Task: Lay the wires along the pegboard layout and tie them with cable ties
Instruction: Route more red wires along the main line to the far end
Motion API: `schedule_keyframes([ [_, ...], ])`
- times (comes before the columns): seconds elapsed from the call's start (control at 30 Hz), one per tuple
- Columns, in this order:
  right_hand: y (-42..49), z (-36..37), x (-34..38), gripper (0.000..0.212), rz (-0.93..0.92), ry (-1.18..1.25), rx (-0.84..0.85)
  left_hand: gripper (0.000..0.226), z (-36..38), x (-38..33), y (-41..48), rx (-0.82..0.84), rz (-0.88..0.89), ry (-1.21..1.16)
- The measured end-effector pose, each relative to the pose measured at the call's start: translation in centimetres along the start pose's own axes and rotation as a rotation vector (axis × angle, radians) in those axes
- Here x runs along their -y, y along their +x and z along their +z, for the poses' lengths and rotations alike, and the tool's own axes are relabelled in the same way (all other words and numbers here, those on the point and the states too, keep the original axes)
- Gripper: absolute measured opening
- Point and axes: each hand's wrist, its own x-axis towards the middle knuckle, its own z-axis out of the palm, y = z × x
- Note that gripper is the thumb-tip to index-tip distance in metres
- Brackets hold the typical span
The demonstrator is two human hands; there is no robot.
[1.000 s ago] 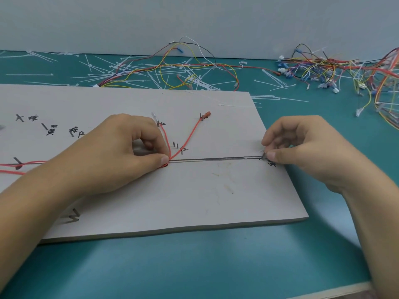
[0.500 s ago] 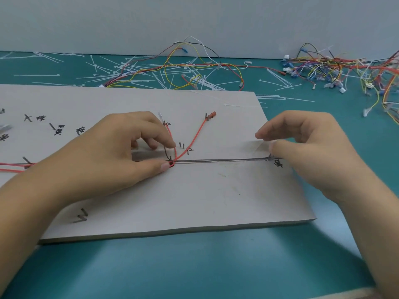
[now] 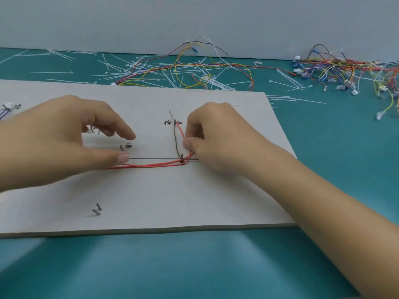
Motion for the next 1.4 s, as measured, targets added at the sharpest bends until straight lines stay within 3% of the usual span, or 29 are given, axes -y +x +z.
schedule_keyframes([
  [0.17, -0.3, 1.0, 0.0, 0.015, -0.04, -0.074, -0.088, 0.056, 0.8, 2.1, -2.3, -0.102, -0.052, -0.039],
  [0.3, -0.7, 0.7, -0.4, 0.018, -0.083, -0.118, -0.113, 0.028, 1.5, 0.2, -1.8, -0.234, 0.043, -0.126],
  [0.47, -2.4, -1.3, -3.6, 0.017, -0.028, -0.175, -0.14, 0.027, 0.9, -1.3, -1.5, -0.342, 0.049, -0.183],
  [0.73, -6.8, -6.8, -10.4, 0.028, 0.343, -0.206, -0.154, 0.056, -2.7, 2.3, -3.5, -0.271, -0.186, -0.26],
  [0.9, -6.8, -8.9, -9.9, 0.008, 0.493, -0.228, -0.045, 0.075, -3.5, 2.4, -3.4, -0.204, -0.314, -0.197],
  [1.0, -6.2, -8.9, -8.8, 0.04, 0.405, -0.247, -0.093, 0.078, -4.9, 0.8, -2.5, 0.011, -0.319, -0.149],
  [1.03, -5.8, -8.7, -8.0, 0.04, 0.353, -0.214, -0.112, 0.076, -5.3, 0.1, -2.2, 0.065, -0.302, -0.138],
  [1.13, -4.7, -6.9, -4.0, 0.024, 0.153, -0.015, -0.054, 0.061, -5.8, -2.3, -0.8, 0.169, -0.199, -0.131],
  [1.23, -3.4, -4.8, -0.2, 0.017, -0.064, 0.034, 0.126, 0.037, -4.7, -4.0, 0.7, 0.278, -0.112, -0.185],
  [1.4, -2.2, -1.7, 1.2, 0.004, -0.186, 0.028, 0.27, 0.019, -3.2, -3.0, 1.6, 0.386, -0.076, -0.236],
])
